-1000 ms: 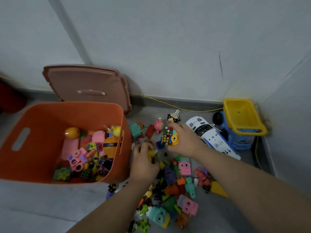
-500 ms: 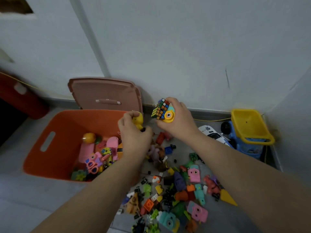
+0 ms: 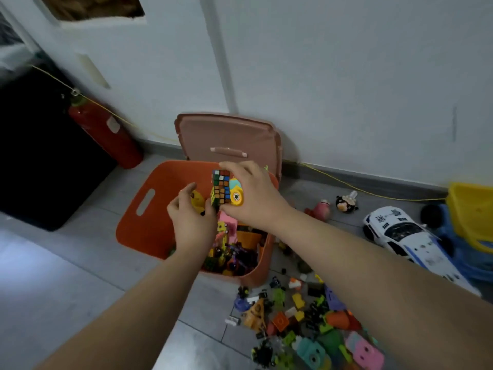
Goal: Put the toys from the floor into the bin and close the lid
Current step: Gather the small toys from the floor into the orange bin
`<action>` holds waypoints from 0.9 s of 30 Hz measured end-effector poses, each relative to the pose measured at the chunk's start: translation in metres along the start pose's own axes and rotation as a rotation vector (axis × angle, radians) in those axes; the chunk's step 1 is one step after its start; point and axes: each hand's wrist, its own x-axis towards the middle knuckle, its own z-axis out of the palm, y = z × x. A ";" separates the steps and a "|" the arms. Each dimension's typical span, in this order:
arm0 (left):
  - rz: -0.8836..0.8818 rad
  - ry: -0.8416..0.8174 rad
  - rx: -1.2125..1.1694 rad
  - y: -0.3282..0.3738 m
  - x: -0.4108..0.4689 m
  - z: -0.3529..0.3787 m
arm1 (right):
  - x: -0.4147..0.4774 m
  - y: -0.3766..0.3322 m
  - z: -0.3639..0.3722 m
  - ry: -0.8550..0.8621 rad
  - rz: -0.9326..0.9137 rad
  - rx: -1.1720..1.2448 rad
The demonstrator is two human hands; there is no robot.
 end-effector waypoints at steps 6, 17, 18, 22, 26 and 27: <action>-0.030 -0.015 0.043 -0.013 0.003 -0.009 | 0.002 -0.003 0.015 -0.013 -0.080 -0.016; 0.298 -0.203 0.059 0.040 -0.031 0.043 | -0.032 0.045 -0.035 0.201 0.015 -0.205; 0.327 -0.229 0.064 0.045 -0.034 0.050 | -0.038 0.053 -0.040 0.197 0.035 -0.229; 0.467 -0.288 0.069 0.058 -0.048 0.075 | -0.071 0.081 -0.059 0.180 0.169 -0.232; 0.556 -0.369 0.129 0.055 -0.075 0.097 | -0.116 0.108 -0.071 0.046 0.326 -0.298; 0.598 -0.387 0.162 0.052 -0.082 0.100 | -0.128 0.114 -0.072 -0.011 0.349 -0.329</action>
